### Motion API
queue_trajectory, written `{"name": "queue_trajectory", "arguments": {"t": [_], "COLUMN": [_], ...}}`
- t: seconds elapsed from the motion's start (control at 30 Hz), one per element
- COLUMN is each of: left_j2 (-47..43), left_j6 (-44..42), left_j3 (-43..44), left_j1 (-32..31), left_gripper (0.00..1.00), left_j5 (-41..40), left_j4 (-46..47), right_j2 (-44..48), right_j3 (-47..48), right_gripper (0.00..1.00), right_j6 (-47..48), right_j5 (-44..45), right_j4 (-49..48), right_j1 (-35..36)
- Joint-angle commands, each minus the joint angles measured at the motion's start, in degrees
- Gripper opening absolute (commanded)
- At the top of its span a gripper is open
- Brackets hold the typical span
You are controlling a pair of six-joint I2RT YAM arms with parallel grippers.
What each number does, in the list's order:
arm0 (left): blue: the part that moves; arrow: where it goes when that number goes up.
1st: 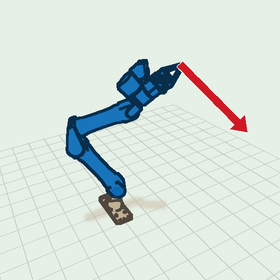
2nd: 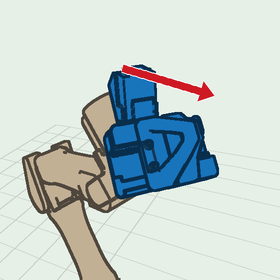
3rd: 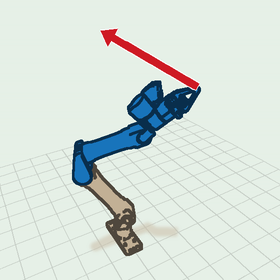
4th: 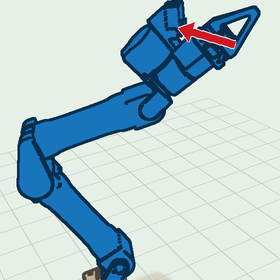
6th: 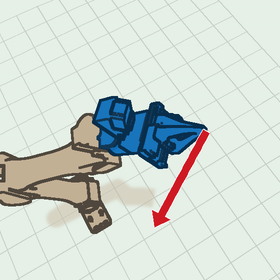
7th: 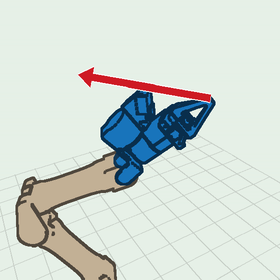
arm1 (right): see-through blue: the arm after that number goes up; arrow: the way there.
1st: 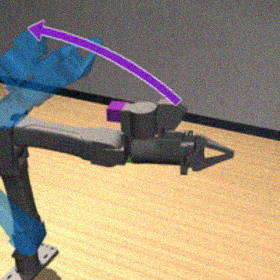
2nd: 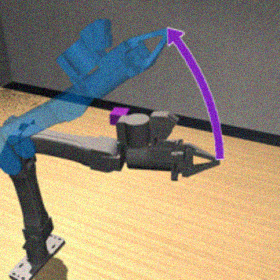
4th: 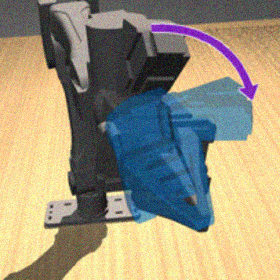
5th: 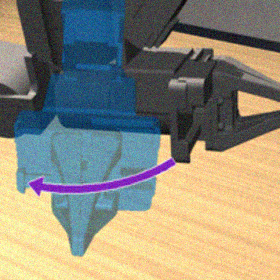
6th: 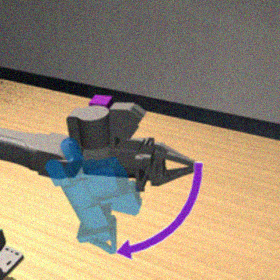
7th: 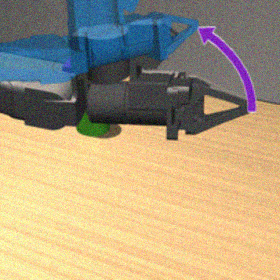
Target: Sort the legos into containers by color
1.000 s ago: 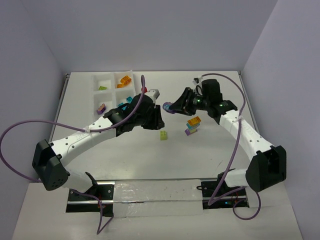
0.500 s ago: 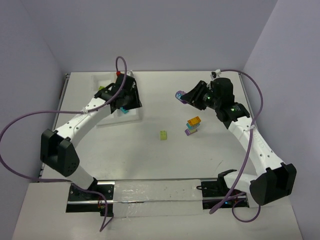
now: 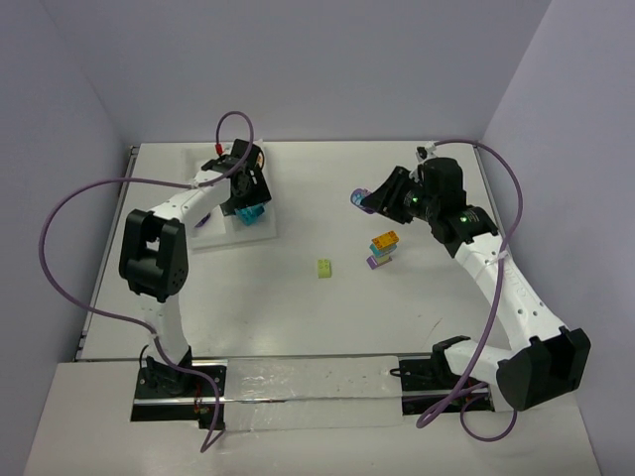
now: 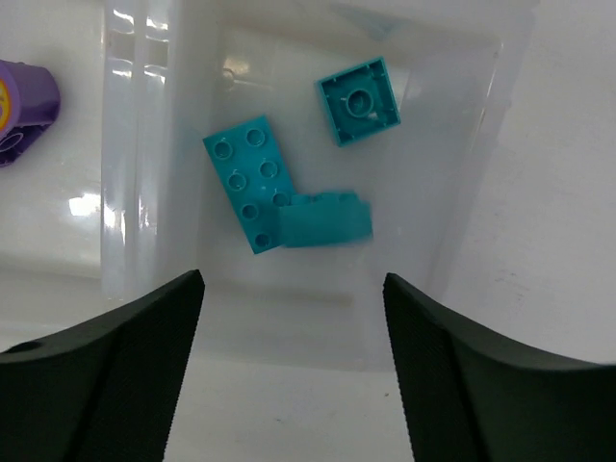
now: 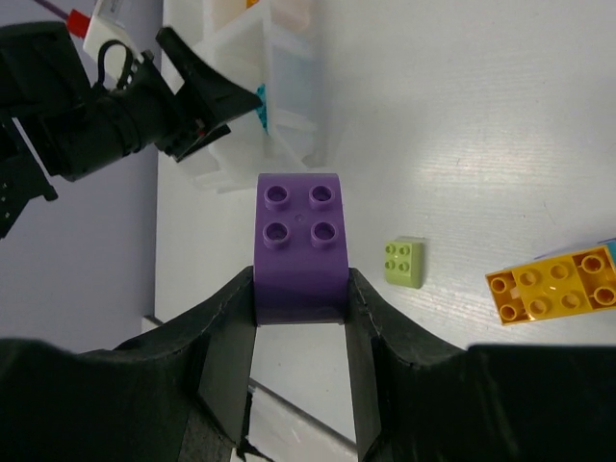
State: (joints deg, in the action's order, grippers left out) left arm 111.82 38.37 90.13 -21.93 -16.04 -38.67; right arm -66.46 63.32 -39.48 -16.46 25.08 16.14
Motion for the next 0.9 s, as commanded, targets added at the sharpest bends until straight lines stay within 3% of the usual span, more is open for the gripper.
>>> {"name": "queue_trajectory", "arguments": {"t": [0.0, 0.1, 0.17, 0.27, 0.33, 0.4, 0.57, 0.6, 0.87], "left_j2": [-1.19, -3.76, -8.22, -16.7, -19.9, -23.5, -23.33, -23.23, -18.83], "left_j6": [-1.13, -2.0, -3.42, -6.79, -9.36, -9.35, -3.51, -1.79, 3.19], "left_j3": [4.76, 6.0, 4.33, -0.42, -5.28, -10.22, -12.75, -13.46, -12.65], "left_j1": [-0.22, -0.22, -0.22, 0.33, 1.15, 1.64, 1.55, 1.29, -1.39], "left_gripper": [0.94, 0.95, 0.91, 0.84, 0.83, 0.86, 0.95, 0.96, 0.96], "left_j5": [-1.74, -2.11, 2.08, 16.62, 34.62, 46.88, 72.94, 76.02, 82.69], "left_j4": [0.38, -0.58, 1.09, 10.62, 16.05, 24.27, 32.27, 36.88, 38.13], "right_j2": [-0.5, -0.85, -0.94, -2.37, -2.74, -2.23, -2.53, -2.45, -5.16], "right_j3": [2.89, 3.93, 3.92, 4.38, 4.15, 3.0, 2.87, 2.87, 6.86], "right_gripper": [0.0, 0.0, 0.0, 0.0, 0.0, 0.0, 0.0, 0.0, 0.0], "right_j6": [2.65, 4.11, 6.02, 7.77, 7.24, 6.5, 5.73, 5.81, 7.96], "right_j5": [-3.48, -6.77, -9.29, -16.97, -22.43, -25.15, -30.16, -30.54, -32.41], "right_j4": [1.11, 1.29, 1.04, -0.1, -1.71, -5.36, -9.22, -9.76, -8.86], "right_j1": [0.03, 0.03, 0.03, 0.12, 0.13, 0.21, 0.29, 0.38, 1.52]}}
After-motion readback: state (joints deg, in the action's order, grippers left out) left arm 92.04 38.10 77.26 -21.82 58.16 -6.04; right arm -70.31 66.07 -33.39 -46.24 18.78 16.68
